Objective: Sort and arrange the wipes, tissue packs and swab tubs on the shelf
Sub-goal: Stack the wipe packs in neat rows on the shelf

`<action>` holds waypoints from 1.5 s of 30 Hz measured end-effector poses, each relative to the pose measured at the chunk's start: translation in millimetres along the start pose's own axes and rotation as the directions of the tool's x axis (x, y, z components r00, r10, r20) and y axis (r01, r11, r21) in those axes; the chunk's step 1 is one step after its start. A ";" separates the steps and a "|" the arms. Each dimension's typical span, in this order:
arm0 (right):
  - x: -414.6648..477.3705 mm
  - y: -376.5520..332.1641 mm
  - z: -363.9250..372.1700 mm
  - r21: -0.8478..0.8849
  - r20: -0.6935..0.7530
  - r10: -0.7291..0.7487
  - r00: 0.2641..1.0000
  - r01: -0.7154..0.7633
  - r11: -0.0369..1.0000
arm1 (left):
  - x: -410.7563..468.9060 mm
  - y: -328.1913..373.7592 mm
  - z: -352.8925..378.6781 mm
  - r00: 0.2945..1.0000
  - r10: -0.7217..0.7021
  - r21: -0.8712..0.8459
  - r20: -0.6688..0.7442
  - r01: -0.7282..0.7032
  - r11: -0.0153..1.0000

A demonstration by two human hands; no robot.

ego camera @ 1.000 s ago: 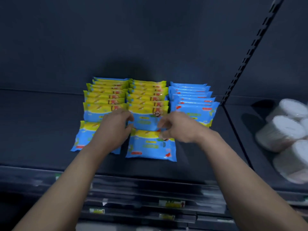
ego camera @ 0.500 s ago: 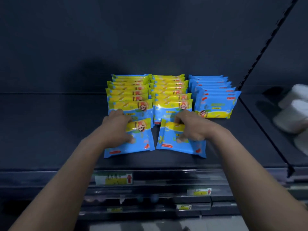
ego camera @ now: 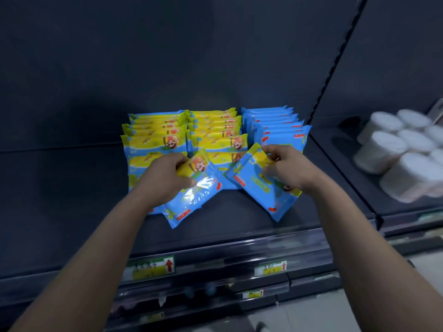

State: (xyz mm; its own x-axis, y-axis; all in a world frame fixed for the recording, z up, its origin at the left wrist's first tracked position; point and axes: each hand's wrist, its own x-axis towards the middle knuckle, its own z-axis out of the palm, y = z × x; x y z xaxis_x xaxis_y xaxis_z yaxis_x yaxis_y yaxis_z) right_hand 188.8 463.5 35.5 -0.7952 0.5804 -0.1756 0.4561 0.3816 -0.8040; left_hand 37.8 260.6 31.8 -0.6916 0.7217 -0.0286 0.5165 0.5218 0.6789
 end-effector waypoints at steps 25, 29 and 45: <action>52.3 29.4 -92.6 -0.274 0.023 -0.217 0.976 0.215 0.937 | 45.5 97.0 67.9 0.980 0.051 0.184 0.191 -0.087 0.979; 62.4 25.7 -92.4 -0.146 0.081 -0.208 0.975 0.218 0.965 | 42.8 94.1 65.0 0.988 0.031 0.168 0.149 -0.057 0.984; 52.1 53.4 -111.3 0.492 -0.037 0.039 0.999 -0.016 0.871 | 54.0 107.9 76.2 0.997 -0.076 -0.624 -0.003 0.058 0.779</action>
State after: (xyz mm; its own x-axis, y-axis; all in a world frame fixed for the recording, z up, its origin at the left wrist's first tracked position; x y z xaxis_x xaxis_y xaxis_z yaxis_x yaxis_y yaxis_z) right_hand 216.2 594.2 46.6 -0.7617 0.6208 -0.1856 0.2131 -0.0305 -0.9765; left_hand 94.6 390.6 47.7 -0.7303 0.6787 -0.0779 0.0476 0.1644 0.9853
